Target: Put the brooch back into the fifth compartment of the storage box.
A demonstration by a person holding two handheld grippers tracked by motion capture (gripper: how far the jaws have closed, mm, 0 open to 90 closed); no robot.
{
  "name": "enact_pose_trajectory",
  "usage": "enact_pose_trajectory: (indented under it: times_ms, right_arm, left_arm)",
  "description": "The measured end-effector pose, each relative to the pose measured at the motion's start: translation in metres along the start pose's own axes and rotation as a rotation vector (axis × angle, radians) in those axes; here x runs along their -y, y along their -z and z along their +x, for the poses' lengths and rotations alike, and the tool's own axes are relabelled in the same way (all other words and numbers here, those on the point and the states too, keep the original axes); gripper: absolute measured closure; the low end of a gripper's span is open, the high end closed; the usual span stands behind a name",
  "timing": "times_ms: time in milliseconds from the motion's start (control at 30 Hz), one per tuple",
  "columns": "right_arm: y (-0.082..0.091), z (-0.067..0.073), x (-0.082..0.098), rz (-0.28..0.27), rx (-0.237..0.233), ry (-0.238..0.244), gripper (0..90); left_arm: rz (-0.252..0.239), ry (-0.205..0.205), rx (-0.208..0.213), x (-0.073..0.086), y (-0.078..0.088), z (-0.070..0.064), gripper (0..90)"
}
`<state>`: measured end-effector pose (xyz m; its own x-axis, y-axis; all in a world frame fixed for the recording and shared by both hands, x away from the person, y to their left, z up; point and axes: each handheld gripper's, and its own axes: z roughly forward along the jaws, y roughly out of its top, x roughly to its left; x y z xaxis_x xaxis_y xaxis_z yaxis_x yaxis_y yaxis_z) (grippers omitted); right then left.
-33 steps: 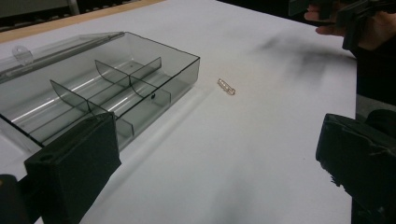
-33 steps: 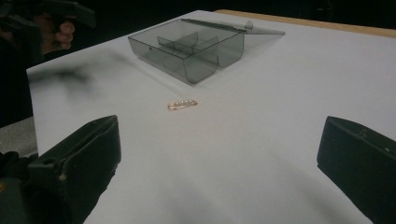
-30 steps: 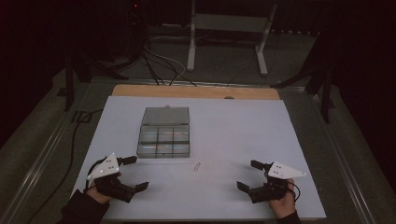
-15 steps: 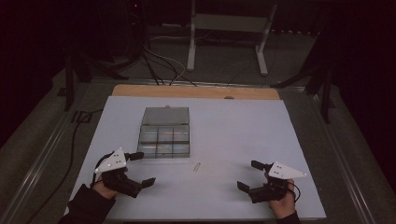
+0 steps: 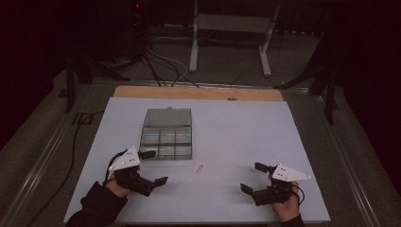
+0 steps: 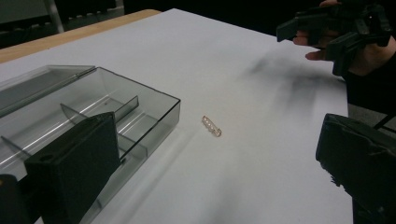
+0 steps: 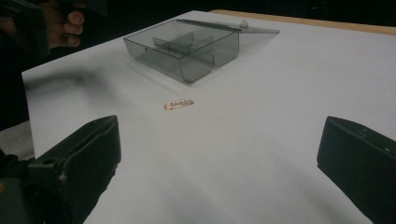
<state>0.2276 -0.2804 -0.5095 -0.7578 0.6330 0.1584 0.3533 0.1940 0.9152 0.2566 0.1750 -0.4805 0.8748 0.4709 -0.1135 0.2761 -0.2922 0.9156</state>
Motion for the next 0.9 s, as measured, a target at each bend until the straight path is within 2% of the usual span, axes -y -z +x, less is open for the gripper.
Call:
enact_pose_trajectory:
  times_ms: [467,900]
  right_arm:
    - [0.001,0.000,0.000,0.000,0.002,-0.004,0.0]
    - [0.001,-0.001,0.000,0.000,-0.002,-0.007,0.0]
  left_arm:
    - [0.026,0.008,0.029,-0.008,-0.026,-0.004,1.1]
    - [0.044,0.024,0.026,-0.008,-0.049,-0.009,1.1]
